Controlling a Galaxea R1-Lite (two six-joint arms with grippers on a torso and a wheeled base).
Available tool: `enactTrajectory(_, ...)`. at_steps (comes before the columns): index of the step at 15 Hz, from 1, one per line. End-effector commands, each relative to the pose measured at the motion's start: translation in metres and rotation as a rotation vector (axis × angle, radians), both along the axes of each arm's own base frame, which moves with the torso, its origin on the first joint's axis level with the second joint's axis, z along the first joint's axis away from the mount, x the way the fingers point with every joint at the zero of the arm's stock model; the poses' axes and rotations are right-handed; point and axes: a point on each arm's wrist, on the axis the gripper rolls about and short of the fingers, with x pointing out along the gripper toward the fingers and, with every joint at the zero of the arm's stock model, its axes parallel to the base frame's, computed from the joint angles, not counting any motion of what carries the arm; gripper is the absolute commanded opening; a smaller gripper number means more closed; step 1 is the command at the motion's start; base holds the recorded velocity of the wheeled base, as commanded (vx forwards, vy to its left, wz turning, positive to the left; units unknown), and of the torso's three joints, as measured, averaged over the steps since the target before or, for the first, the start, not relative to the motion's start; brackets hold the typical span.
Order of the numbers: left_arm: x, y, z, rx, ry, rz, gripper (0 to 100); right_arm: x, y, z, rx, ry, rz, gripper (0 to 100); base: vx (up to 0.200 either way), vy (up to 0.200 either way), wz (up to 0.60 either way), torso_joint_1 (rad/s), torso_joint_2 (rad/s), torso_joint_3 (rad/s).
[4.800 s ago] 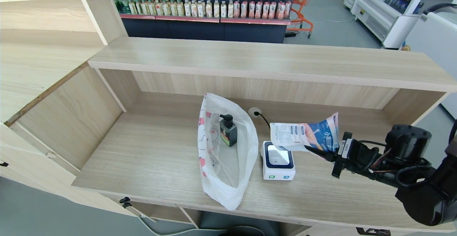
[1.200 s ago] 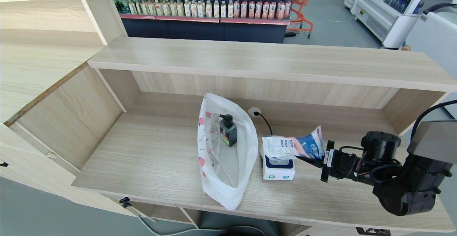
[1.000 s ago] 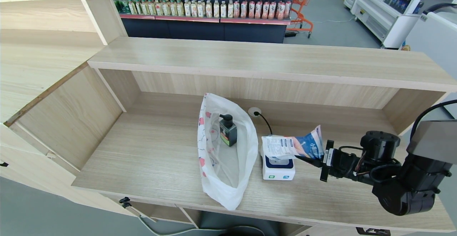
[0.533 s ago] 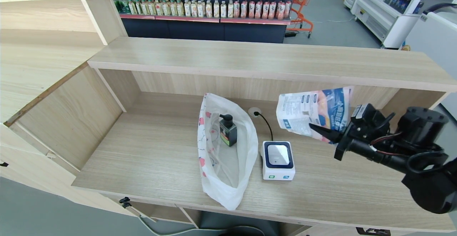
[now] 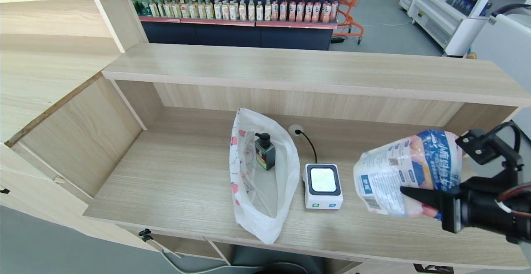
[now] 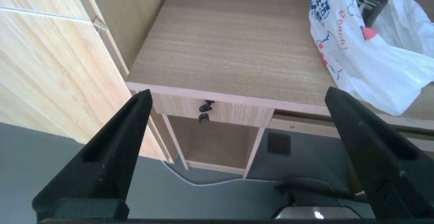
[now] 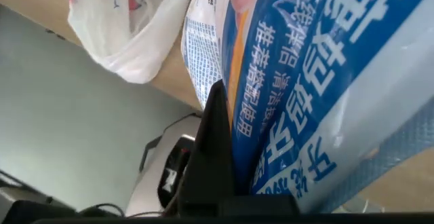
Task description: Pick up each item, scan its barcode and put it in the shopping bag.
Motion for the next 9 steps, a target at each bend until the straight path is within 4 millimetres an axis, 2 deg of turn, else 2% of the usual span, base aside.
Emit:
enactTrajectory(1, 0.0, 0.0, 0.0, 0.0, 0.0, 0.001, 100, -0.045, -0.002, 0.033, 0.076, -0.087, 0.027, 0, 0.0, 0.0, 0.0, 0.0, 0.0, 0.0)
enactTrajectory(6, 0.0, 0.0, 0.0, 0.003, 0.0, 0.001, 100, -0.042, -0.001, 0.037, 0.102, -0.06, 0.015, 0, 0.0, 0.0, 0.0, 0.0, 0.0, 0.0)
enactTrajectory(9, 0.0, 0.0, 0.0, 0.001, 0.0, 0.001, 100, -0.034, 0.002, 0.038, 0.153, -0.014, -0.008, 0, 0.0, 0.2, 0.0, -0.003, 0.0, 0.004)
